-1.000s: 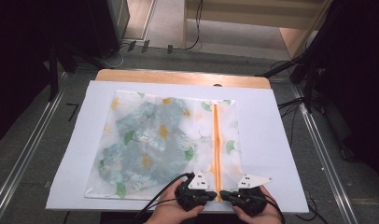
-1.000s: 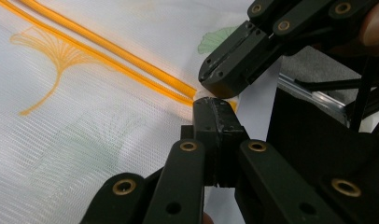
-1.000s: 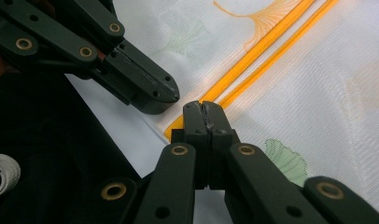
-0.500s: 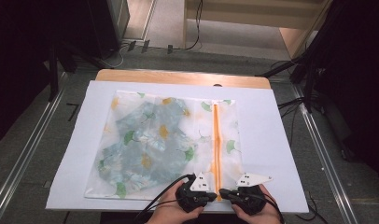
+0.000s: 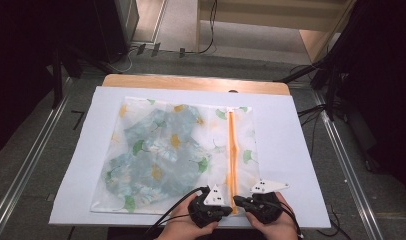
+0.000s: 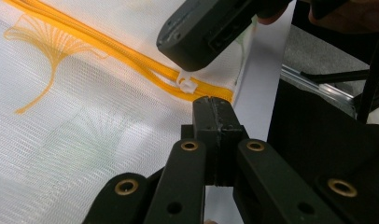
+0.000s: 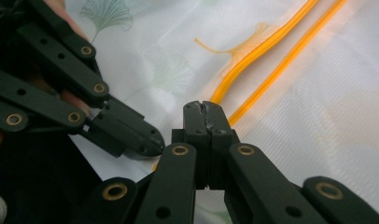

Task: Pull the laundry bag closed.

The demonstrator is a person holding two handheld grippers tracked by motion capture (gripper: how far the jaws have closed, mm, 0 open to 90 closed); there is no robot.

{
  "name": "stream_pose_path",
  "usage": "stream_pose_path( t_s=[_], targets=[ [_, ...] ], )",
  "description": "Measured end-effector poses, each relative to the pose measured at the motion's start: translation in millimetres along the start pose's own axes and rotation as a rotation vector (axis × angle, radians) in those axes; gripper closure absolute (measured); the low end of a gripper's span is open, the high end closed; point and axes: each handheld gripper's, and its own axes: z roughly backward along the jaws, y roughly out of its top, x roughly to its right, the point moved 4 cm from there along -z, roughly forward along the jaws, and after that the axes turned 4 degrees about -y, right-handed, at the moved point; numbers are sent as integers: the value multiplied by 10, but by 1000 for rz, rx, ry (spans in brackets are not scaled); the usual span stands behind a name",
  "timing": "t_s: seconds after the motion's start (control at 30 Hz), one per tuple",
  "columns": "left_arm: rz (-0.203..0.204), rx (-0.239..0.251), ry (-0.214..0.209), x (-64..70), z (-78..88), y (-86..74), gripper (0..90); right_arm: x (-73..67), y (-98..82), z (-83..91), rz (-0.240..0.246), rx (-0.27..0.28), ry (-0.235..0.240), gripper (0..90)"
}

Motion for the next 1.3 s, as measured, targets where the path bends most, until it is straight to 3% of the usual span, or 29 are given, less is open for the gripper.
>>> stream_pose_path(
  t_s=[0.27,0.6,1.13,1.3],
  targets=[
    [0,1,1,2,1,-4,900,-2,12,-19,10,8,27,900],
    [5,1,0,-2,2,-4,900,4,-23,-53,-25,16,53,900],
    [2,2,0,-3,2,-5,900,-22,-32,-128,-18,-8,54,900],
    [13,-2,-6,-9,3,-3,900,-31,-9,-101,17,-14,18,900]
  ],
)
